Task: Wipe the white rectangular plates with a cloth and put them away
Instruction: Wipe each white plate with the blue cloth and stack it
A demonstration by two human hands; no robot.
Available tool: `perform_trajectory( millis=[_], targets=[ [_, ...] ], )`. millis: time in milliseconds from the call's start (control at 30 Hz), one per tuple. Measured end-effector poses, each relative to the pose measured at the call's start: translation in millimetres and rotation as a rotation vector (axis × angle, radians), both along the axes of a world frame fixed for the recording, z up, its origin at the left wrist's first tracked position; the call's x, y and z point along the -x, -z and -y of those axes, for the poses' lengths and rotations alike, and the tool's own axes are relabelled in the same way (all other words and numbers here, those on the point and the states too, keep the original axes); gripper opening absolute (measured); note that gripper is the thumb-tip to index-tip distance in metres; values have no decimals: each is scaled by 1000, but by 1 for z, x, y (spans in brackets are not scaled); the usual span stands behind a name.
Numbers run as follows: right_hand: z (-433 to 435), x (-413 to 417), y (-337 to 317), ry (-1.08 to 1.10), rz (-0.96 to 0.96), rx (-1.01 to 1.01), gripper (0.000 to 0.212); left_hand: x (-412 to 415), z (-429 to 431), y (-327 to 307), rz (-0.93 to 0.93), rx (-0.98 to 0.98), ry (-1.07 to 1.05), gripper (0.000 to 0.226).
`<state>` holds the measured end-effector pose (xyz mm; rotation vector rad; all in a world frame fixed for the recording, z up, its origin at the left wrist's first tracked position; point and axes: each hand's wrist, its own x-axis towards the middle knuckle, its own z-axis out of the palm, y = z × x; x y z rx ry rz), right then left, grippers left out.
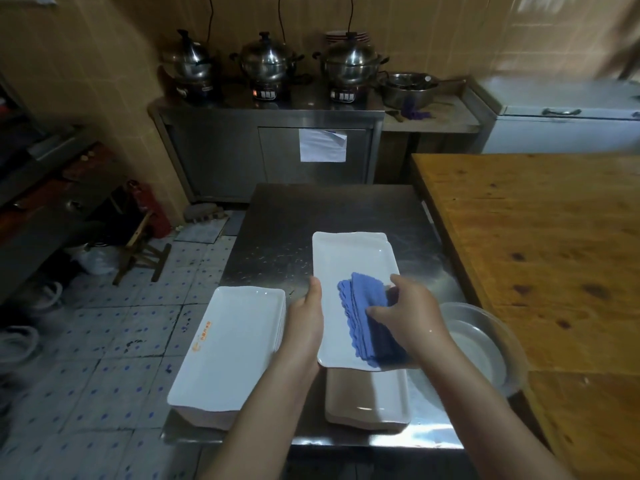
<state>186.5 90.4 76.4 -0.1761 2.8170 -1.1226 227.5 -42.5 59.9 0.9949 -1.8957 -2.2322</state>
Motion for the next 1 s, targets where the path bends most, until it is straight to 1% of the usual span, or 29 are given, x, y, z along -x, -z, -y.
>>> perform_trajectory(
  millis=[33, 133, 200, 267, 367, 500, 633, 733, 833, 933, 1000],
  targets=[
    [0, 0, 1, 4, 49, 44, 24, -2, 2, 3, -2, -18, 6, 42],
    [-1, -5, 3, 32, 186, 286, 14, -5, 9, 15, -1, -43, 29, 42],
    [-4, -5, 5, 59, 203, 414, 10, -5, 11, 24, 21, -49, 44, 42],
    [-9, -3, 6, 86, 218, 473, 7, -4, 11, 35, 51, -58, 66, 43],
    [-15, 2, 15, 158, 325, 544, 8, -5, 9, 57, 128, -47, 116, 47],
    [-17, -1, 38, 213, 428, 598, 12, -10, 4, 83, 239, 59, 172, 51],
    [-20, -3, 60, 283, 545, 714, 5, -11, 1, 98, 250, 136, 243, 54],
    [-23, -1, 71, 326, 589, 756, 7, -9, 0, 105, 265, 300, 254, 54],
    [-28, 3, 75, 364, 607, 740, 11, -7, -3, 107, 248, 495, 281, 50],
    [-31, 8, 77, 379, 610, 732, 10, -9, -8, 111, 219, 644, 219, 43],
    [-30, 11, 80, 369, 612, 730, 9, -10, -9, 118, 221, 702, 175, 38]
  ],
)
